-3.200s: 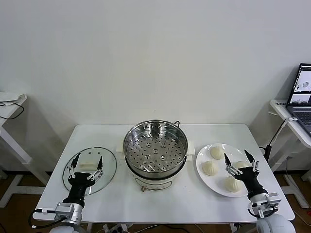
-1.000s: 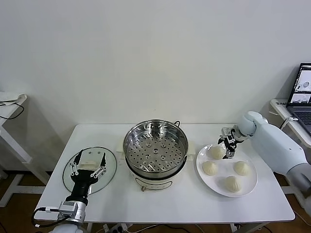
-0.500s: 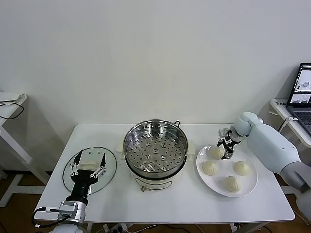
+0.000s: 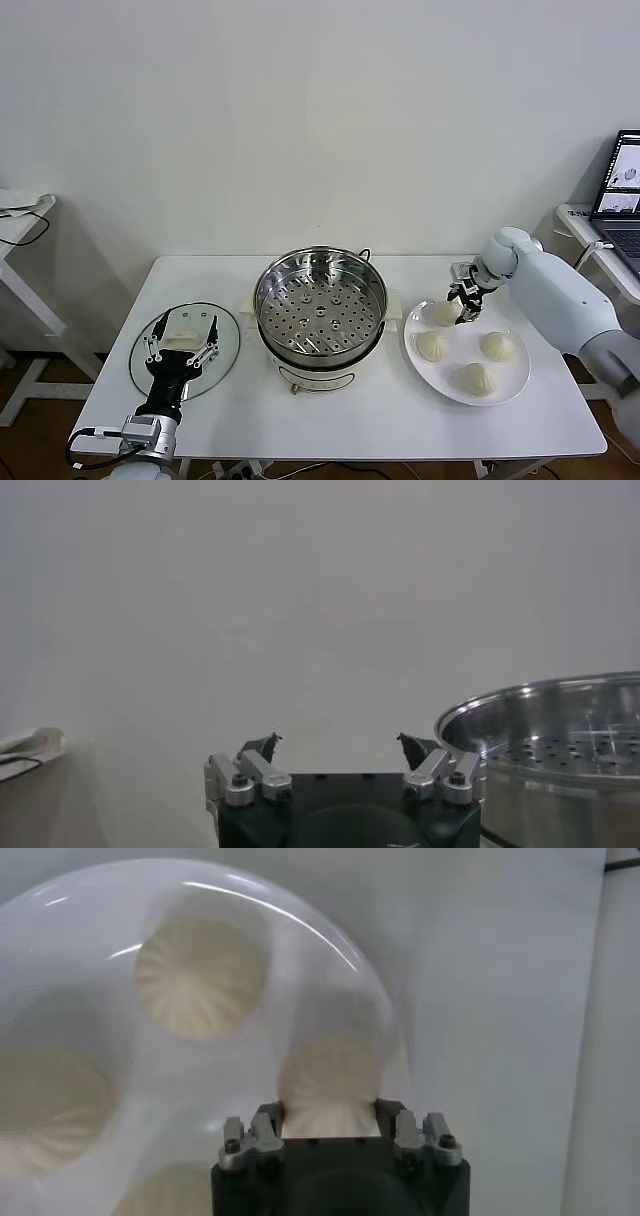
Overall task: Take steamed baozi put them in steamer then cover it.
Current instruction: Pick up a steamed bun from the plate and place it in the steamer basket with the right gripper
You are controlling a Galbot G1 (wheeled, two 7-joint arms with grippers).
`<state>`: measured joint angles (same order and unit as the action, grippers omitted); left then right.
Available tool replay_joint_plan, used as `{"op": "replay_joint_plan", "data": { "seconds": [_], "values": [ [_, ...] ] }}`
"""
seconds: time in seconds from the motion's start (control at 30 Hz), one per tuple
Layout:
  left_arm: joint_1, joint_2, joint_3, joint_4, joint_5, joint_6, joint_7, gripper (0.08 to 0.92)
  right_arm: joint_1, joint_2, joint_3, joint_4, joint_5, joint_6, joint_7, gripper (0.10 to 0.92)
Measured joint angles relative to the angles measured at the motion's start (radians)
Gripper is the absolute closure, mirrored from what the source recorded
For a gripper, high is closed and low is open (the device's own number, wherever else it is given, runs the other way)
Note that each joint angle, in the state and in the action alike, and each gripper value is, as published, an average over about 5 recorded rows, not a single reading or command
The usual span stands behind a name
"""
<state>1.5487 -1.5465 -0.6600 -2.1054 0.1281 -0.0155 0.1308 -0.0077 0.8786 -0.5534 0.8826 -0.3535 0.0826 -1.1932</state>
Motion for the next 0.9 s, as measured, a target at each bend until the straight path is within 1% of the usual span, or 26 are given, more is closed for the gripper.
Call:
{"op": "replay_joint_plan", "data": {
  "seconds": [0.27,0.47,0.67,0.9],
  "values": [
    [0.011,0.007,0.002,-0.006,0.0,0.003,-0.001,0.177,0.148,-0.103,-0.129,0.174,0.091,0.121,-0.054,0.406],
    [0.024,0.011,-0.006,-0.01,0.0,0.003,-0.001,0.177,0.327,-0.127,-0.269,0.319,0.159,0.229,-0.087,0.406],
    [0.031,0.013,-0.014,-0.014,0.001,0.003,0.0,0.177,0.506,-0.083,-0.397,0.418,0.206,0.33,-0.092,0.406],
    [0.033,0.022,-0.028,-0.016,-0.003,0.002,0.004,0.177,0.628,0.037,-0.511,0.463,0.233,0.426,-0.076,0.406]
  ]
}}
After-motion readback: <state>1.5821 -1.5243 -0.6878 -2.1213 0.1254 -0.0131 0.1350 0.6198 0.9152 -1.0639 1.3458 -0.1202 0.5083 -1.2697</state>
